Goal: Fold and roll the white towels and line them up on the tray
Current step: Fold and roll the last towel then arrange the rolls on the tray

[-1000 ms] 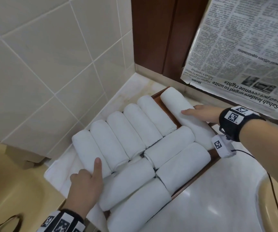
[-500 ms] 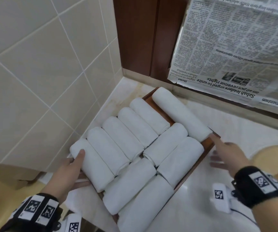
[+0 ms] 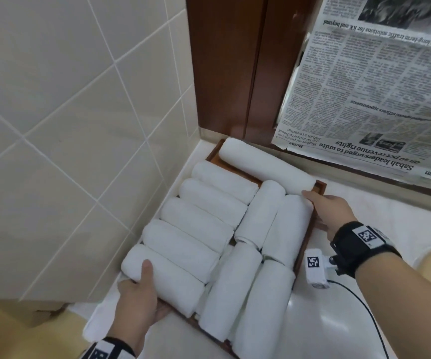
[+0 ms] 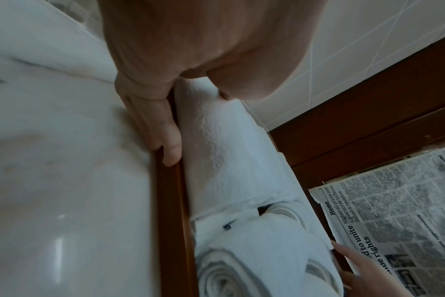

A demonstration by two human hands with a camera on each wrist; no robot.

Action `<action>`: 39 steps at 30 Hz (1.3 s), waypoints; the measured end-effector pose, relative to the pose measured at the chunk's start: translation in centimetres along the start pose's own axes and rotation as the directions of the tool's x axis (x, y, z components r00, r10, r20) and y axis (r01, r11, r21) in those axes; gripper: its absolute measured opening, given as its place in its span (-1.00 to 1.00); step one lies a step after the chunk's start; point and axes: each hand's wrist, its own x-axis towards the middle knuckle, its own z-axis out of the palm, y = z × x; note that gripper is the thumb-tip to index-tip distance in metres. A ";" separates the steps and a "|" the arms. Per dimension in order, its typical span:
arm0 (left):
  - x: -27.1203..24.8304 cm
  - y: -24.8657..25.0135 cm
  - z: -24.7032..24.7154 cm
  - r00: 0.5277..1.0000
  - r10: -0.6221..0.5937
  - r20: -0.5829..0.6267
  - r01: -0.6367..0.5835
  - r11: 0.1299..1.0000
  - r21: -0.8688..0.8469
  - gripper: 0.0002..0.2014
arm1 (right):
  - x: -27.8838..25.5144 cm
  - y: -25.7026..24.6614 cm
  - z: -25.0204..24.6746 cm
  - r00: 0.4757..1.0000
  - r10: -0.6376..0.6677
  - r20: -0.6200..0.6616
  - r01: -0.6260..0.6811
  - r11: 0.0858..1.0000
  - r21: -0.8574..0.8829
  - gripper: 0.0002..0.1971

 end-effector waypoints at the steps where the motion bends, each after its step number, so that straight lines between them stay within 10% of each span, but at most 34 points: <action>1: -0.1 -0.1 0.2 1.000 0.002 -0.008 -0.002 1.000 -0.019 -0.26 | 0.4 -0.4 0.4 1.000 -0.012 0.005 0.012 1.000 -0.015 -0.62; 9: -0.2 -0.2 1.0 1.000 0.011 -0.023 -0.014 0.991 -0.132 -0.22 | 2.9 -2.6 2.6 0.993 -0.069 0.098 0.074 0.996 -0.043 0.07; 16: -0.9 0.0 -0.5 0.985 0.172 -0.007 -0.170 0.980 0.099 -0.12 | 2.0 -3.3 3.2 0.981 -0.187 0.042 0.192 0.963 -0.189 -0.14; 19: -2.2 -1.2 -1.8 0.865 0.496 0.071 -0.461 0.733 0.499 0.06 | 1.3 -4.1 4.1 0.946 -0.311 0.092 0.324 0.914 -0.244 -0.36; 21: -2.5 -2.3 -2.5 0.693 0.679 0.243 -0.614 0.379 0.692 0.00 | 1.3 -4.7 4.9 0.930 -0.335 0.153 0.363 0.903 -0.228 -0.53; 24: -1.5 -2.4 -3.1 0.433 0.772 0.466 -0.694 -0.045 0.719 -0.11 | 1.3 -5.7 5.9 0.920 -0.353 0.171 0.384 0.897 -0.218 -0.65; 27: 0.1 -1.6 -3.2 0.296 0.769 0.566 -0.720 -0.209 0.661 -0.30 | 1.3 -6.2 6.2 0.917 -0.339 0.211 0.388 0.879 -0.277 -0.61; 32: 0.8 -0.9 -1.8 0.303 0.736 0.605 -0.728 -0.231 0.645 -0.44 | -1.1 -5.4 6.7 0.929 -0.303 0.213 0.370 0.740 -0.562 0.03; 39: 1.1 0.7 0.9 0.342 0.731 0.591 -0.700 -0.221 0.679 -0.38 | -9.3 -2.0 9.0 0.913 -0.152 0.378 0.406 0.429 -0.807 0.00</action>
